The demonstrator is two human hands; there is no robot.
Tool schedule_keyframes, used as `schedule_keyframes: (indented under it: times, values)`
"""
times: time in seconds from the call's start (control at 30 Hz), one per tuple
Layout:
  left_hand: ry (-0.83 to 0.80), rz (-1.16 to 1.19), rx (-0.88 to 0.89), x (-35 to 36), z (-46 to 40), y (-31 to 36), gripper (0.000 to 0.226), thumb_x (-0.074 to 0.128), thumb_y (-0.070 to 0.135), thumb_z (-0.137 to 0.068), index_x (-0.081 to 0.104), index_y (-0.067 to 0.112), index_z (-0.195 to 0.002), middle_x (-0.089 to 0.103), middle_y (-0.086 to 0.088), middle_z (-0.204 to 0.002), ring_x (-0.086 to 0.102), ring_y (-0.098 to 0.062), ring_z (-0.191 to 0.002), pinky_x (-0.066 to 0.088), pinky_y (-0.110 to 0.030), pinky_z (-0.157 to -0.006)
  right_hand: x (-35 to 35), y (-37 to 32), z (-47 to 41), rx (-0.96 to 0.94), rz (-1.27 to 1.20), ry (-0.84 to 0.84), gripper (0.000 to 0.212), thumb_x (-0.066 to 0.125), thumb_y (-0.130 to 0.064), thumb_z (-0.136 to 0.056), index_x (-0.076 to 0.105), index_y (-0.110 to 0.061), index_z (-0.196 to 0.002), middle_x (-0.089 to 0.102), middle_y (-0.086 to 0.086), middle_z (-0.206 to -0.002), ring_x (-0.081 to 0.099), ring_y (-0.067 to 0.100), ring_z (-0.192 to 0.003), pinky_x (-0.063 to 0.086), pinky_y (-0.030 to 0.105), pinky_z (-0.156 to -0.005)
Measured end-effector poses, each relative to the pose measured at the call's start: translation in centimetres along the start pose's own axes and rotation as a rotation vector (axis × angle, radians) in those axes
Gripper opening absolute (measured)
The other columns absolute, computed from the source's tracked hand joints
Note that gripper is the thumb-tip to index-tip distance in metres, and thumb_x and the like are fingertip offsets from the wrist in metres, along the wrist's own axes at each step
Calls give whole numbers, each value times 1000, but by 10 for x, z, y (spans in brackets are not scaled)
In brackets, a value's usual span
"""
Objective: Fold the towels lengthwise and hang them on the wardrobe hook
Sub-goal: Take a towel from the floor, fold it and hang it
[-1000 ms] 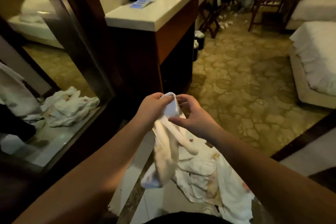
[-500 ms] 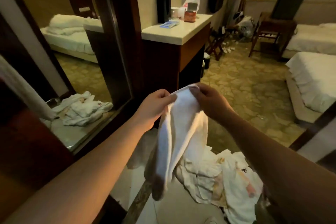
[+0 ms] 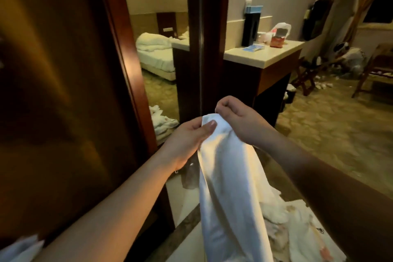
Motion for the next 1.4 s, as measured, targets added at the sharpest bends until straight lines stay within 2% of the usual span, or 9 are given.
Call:
schedule_keyframes:
  times: [0.13,0.3,0.43,0.53,0.7,0.9,1.07,1.2,1.4]
  values:
    - [143,-87,48,-17,71,19,26,50,24,-102,72,13,-110,75,-7,-103,71,-20,-98,54,-30,-88,35,-18,39,-6,-14,-170,7,58,-51,-93,53,-46,-95,65,-10,-91,60,2,-83,50,27,-71]
    - [379,-177,48,-57,157,41,24,58,35,-98,77,21,-103,75,-7,-105,68,-26,-105,50,-49,-99,81,-32,77,42,14,-284,12,63,-51,-90,59,-42,-84,62,-21,-84,59,-5,-76,43,12,-63]
    - [540,-216,50,-95,221,65,23,56,31,-99,77,24,-94,75,8,-90,68,-7,-88,50,-40,-95,120,-37,94,53,66,-368,13,60,-52,-93,61,-40,-91,62,-21,-86,59,-3,-78,43,15,-65]
    - [619,-207,25,-122,266,78,24,55,31,-99,74,17,-104,74,8,-93,68,-12,-94,52,-38,-91,151,-36,101,28,82,-421,20,59,-52,-94,66,-34,-98,66,-14,-93,61,3,-88,49,27,-78]
    - [803,-172,20,-174,334,91,20,61,33,-95,76,19,-97,74,4,-90,67,-23,-99,54,-40,-88,189,-43,101,5,126,-405,17,59,-45,-96,65,-30,-101,64,-12,-91,56,1,-82,44,22,-68]
    - [998,-64,81,-234,407,98,21,63,30,-95,74,13,-99,74,-6,-93,70,-28,-96,56,-39,-81,225,-61,101,46,203,-328,20,55,-47,-97,62,-28,-95,64,-4,-86,59,10,-77,48,31,-66]
    - [1108,5,84,-279,473,95,23,61,33,-95,72,13,-93,73,-7,-90,68,-26,-89,53,-39,-82,242,-113,118,79,120,-169,27,46,-42,-103,63,-23,-109,64,0,-98,56,18,-86,41,33,-71]
    - [1174,63,28,-300,524,77,28,61,38,-92,73,12,-90,76,-4,-86,72,-25,-89,54,-37,-86,267,-184,143,48,93,-165,30,40,-39,-104,64,-22,-101,69,7,-104,55,19,-84,37,33,-70]
    - [1175,273,4,-296,572,44,35,51,28,-103,67,1,-117,75,-12,-99,74,-20,-81,57,-25,-60,289,-292,192,55,-197,-208,46,50,-32,-100,48,-29,-146,50,-3,-147,55,15,-120,43,24,-83]
Point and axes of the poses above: each hand's wrist, its own z-axis away from the middle knuckle, its own x-axis out of the palm, y = z × x, the point moved 7 cm from there along -z, towards the middle knuckle
